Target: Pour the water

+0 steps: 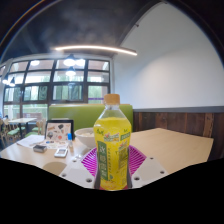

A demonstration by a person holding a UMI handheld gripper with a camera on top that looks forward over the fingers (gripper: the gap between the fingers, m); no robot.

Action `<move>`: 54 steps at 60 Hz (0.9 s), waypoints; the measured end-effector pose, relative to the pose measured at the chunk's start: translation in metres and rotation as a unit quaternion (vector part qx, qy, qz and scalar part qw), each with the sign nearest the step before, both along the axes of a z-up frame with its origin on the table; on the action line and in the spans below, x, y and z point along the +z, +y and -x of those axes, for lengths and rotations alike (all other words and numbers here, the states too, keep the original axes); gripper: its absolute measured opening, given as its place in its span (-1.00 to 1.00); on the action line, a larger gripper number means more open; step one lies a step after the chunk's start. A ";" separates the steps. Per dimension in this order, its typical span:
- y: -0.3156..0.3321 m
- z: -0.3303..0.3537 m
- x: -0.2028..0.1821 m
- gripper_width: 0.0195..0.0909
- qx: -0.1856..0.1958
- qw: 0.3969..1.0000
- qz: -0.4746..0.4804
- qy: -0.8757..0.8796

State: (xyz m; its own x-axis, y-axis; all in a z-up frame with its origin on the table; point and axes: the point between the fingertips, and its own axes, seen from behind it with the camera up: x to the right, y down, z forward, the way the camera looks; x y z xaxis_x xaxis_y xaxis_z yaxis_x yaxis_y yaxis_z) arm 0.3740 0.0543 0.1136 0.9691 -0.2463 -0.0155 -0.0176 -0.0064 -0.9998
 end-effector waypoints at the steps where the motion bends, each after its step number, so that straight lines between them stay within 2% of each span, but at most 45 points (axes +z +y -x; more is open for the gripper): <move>1: 0.002 0.000 -0.003 -0.54 0.001 1.000 0.005 -0.002; 5: 0.002 -0.001 -0.022 -0.49 0.000 0.999 0.038 -0.010; 6: 0.011 -0.016 -0.021 -0.52 0.002 1.000 0.023 -0.016; 7: 0.000 0.007 -0.018 -0.52 -0.001 0.999 0.026 -0.020; 19: -0.008 0.005 -0.023 -0.51 -0.012 1.000 0.018 0.006; 23: -0.007 0.008 -0.021 -0.16 -0.016 1.000 0.018 0.013; 27: -0.007 0.008 -0.022 0.05 -0.016 0.999 0.029 0.025; 32: -0.020 0.011 -0.031 0.57 -0.017 0.997 0.059 0.051; 34: -0.028 0.015 -0.029 0.68 -0.016 0.997 0.059 0.054; 36: -0.037 0.019 -0.025 0.73 -0.016 0.997 0.058 0.052; 44: -0.085 0.035 -0.012 0.73 -0.028 0.997 0.067 0.036; 54: -0.149 0.081 0.009 0.80 -0.006 0.997 0.064 0.036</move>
State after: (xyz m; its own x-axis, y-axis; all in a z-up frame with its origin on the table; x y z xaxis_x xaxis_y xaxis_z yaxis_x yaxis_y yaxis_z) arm 0.2931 -0.0950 0.1227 0.9638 -0.2616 -0.0520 -0.0895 -0.1337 -0.9870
